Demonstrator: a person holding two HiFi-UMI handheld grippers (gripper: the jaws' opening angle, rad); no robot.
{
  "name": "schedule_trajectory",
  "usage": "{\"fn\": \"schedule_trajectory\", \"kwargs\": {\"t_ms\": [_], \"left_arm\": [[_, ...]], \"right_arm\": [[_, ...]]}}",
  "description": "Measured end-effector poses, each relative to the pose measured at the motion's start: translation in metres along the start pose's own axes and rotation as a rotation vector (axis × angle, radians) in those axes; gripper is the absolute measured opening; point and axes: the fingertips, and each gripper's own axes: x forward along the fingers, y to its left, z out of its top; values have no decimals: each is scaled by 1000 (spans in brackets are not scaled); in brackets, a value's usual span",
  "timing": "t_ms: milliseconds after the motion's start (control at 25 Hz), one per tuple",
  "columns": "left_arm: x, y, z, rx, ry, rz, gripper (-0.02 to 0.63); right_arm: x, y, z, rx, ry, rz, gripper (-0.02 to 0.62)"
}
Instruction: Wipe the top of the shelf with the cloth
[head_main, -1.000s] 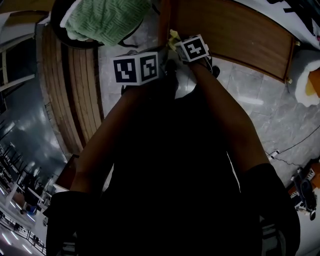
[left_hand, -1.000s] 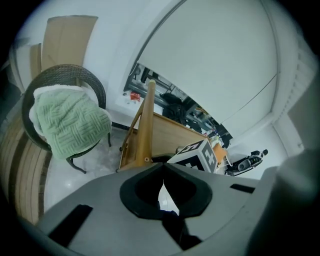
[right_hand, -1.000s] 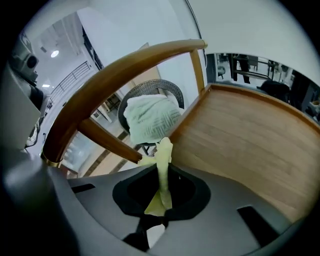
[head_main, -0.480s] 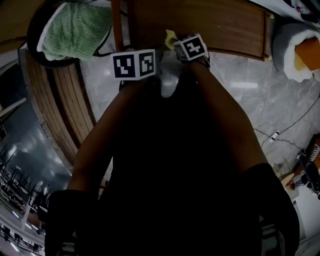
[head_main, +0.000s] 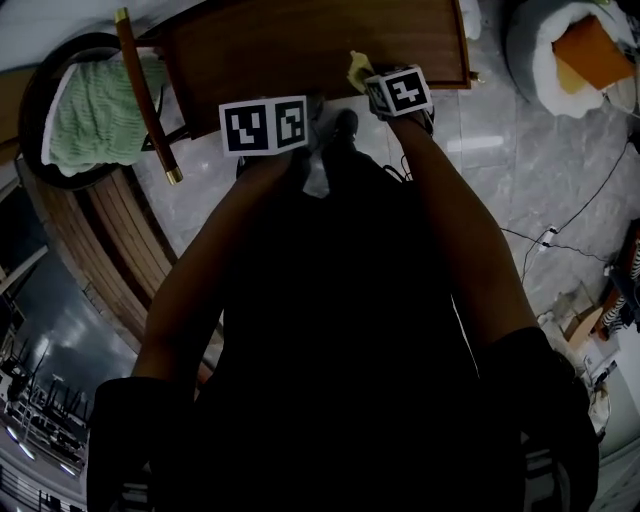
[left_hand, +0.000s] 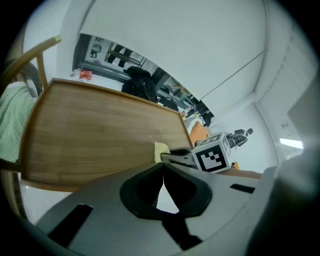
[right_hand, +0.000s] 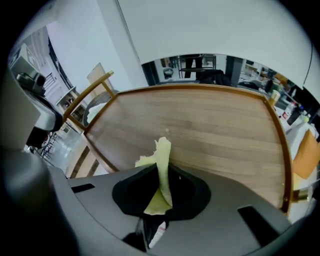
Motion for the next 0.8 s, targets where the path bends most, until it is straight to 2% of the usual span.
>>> {"fn": "schedule_trajectory", "kwargs": {"t_ms": [280,520,640,800], "left_arm": [[46,-50,3,40,20,-32,12],[60,-67,-3,34,16,-33,12],[57,-68,-9,30,10,-25,12],[43,-61,-13,27,-7,-15,12]], "right_arm": [[-40,-91,-26,18,-41,-129,49],[-64,-145,-39,40,-45,-218,49],[-73,-166,-49,66,-41,-266,49],[-77,-170,-46,84,-62,-268,49]]}}
